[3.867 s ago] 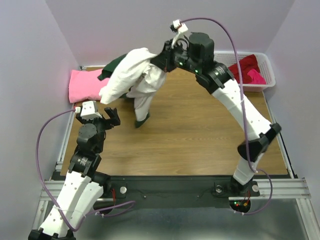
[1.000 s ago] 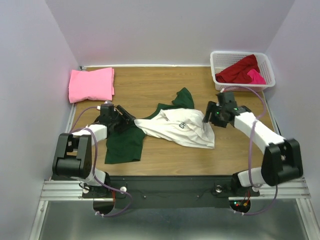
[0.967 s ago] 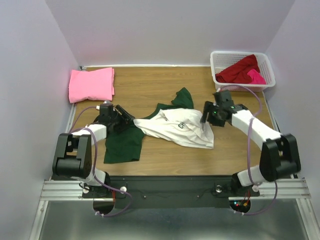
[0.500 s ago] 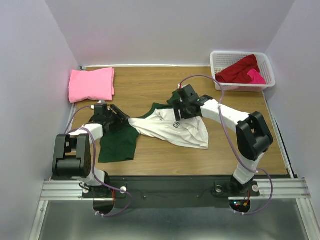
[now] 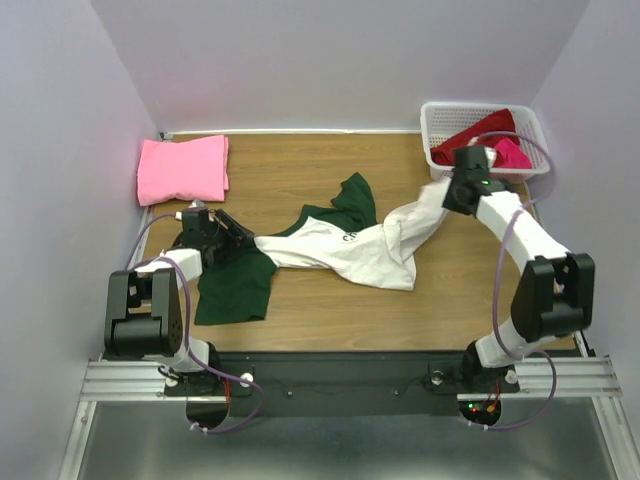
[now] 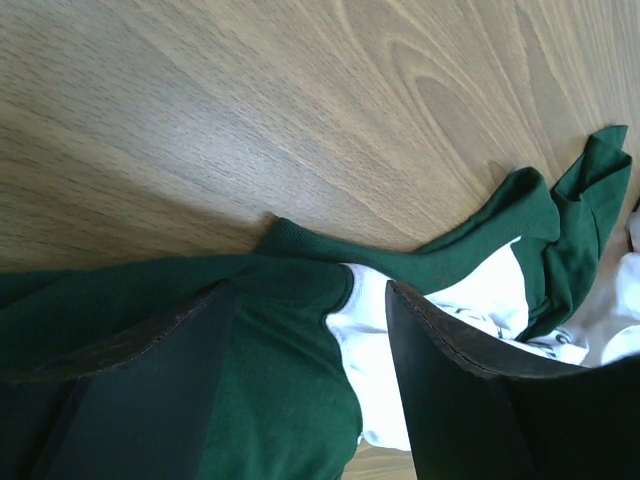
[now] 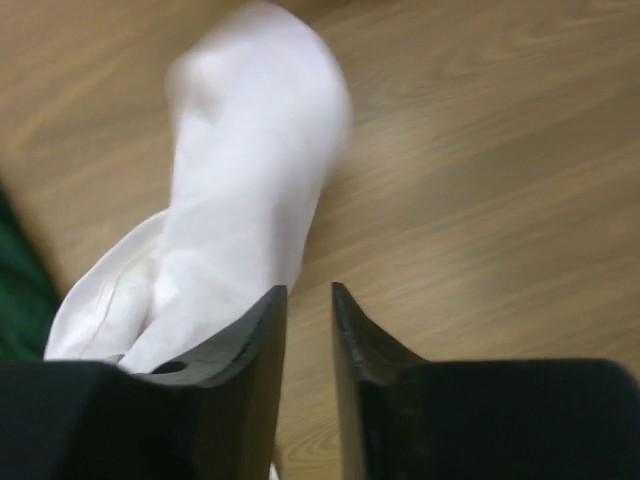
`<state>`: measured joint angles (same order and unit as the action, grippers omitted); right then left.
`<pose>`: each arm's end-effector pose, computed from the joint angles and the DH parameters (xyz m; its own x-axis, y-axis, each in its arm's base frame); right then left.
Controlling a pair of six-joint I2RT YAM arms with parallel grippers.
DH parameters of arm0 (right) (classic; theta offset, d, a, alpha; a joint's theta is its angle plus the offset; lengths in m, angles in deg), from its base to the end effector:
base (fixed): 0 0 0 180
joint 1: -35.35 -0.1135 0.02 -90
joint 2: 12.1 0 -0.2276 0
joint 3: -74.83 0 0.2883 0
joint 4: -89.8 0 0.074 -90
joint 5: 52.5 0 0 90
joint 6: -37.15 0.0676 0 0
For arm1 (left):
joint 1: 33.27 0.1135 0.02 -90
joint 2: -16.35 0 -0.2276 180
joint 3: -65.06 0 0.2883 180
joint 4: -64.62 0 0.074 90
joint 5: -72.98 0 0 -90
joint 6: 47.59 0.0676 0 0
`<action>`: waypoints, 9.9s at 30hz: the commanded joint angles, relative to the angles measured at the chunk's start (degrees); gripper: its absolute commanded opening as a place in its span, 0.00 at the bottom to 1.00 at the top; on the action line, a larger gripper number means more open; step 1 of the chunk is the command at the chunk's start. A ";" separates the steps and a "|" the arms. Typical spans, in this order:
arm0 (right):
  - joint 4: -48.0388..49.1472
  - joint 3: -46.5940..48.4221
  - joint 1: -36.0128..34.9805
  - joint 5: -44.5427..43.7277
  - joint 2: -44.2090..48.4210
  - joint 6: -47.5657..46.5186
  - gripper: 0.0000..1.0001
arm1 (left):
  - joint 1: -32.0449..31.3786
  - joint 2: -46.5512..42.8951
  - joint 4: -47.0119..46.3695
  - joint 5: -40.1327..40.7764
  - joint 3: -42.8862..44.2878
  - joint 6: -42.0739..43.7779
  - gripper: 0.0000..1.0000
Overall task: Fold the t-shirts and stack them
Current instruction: Flatten the tshirt out
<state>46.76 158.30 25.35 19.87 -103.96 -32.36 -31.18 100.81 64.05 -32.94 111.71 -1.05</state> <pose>0.3964 0.0491 0.1907 -0.7141 0.2128 -0.6669 0.2887 0.9574 -0.0036 0.3369 -0.0063 0.0792 -0.5649 -0.6825 -0.4637 -0.2830 0.6882 -0.6681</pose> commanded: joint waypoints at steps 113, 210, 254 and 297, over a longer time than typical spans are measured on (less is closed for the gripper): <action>7.03 8.86 2.88 20.36 -23.55 6.85 0.41 | -11.05 6.67 10.38 3.36 14.40 2.42 0.68; -2.90 -5.19 -3.98 -0.83 -7.90 20.73 0.22 | -4.20 -8.89 39.99 26.39 9.22 10.68 0.75; -5.19 -10.46 -3.71 1.10 2.03 17.83 0.18 | -0.77 -15.55 40.53 27.96 11.69 11.74 0.00; -6.15 -14.16 -2.83 3.04 6.07 20.20 0.01 | -0.86 -20.13 36.92 17.86 5.18 10.77 0.00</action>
<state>41.75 141.54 22.18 23.96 -100.59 -12.12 -32.41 82.32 101.41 -15.04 116.78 9.53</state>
